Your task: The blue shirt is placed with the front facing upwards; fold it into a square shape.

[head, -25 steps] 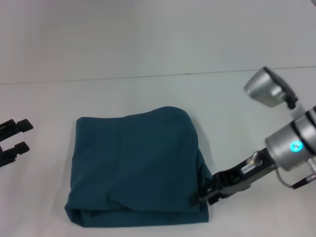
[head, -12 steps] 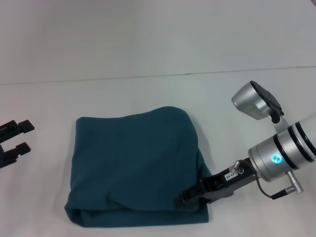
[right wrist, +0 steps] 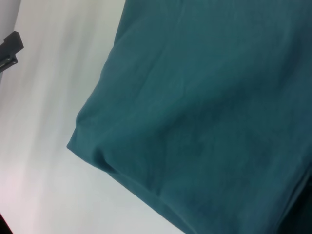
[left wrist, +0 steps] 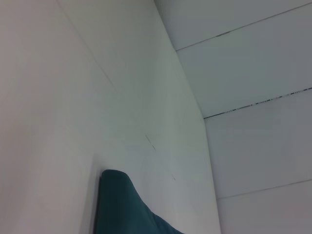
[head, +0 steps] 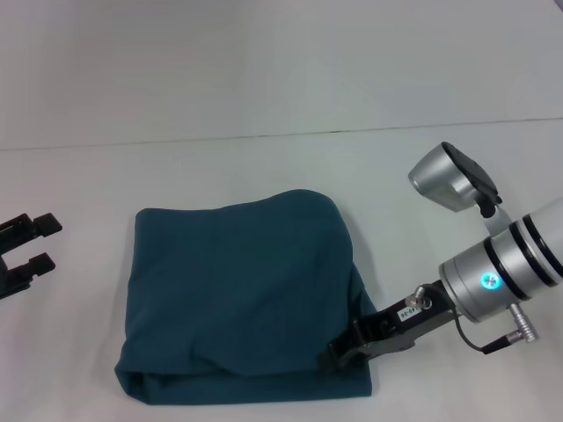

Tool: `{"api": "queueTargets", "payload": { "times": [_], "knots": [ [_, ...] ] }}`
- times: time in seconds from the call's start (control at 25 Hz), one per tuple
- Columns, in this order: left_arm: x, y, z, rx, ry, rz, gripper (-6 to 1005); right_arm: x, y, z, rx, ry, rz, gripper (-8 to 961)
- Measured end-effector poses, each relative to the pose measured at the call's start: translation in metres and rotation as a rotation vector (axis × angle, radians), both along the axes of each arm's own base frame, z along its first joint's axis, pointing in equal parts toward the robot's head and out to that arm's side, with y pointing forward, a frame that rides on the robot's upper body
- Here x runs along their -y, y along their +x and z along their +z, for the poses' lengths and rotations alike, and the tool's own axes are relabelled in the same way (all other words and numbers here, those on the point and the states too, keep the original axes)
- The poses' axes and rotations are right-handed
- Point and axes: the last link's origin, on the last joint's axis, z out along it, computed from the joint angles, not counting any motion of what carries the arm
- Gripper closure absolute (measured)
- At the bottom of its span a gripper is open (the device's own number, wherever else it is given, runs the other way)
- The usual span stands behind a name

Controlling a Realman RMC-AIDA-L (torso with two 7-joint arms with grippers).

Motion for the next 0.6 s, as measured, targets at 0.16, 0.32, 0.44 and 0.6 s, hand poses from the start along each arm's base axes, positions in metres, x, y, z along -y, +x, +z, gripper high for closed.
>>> {"api": "queueTargets", "payload": {
  "times": [0.16,0.32,0.44,0.6],
  "knots": [
    [0.000,0.000,0.000,0.000,0.000,0.000,214,0.000,0.001,0.003,0.001,0.001,-0.005,709],
    [0.000,0.000,0.000,0.000,0.001,-0.001,214,-0.001,0.002,0.003,0.005,0.003,-0.004,813],
    [-0.001,0.000,0.000,0.001,0.002,-0.001,213,-0.001,0.003,0.005,0.004,0.004,-0.007,848],
    [-0.001,0.001,0.000,0.001,0.002,-0.002,213,0.001,0.001,0.013,-0.017,-0.021,-0.007,894]
  ]
}}
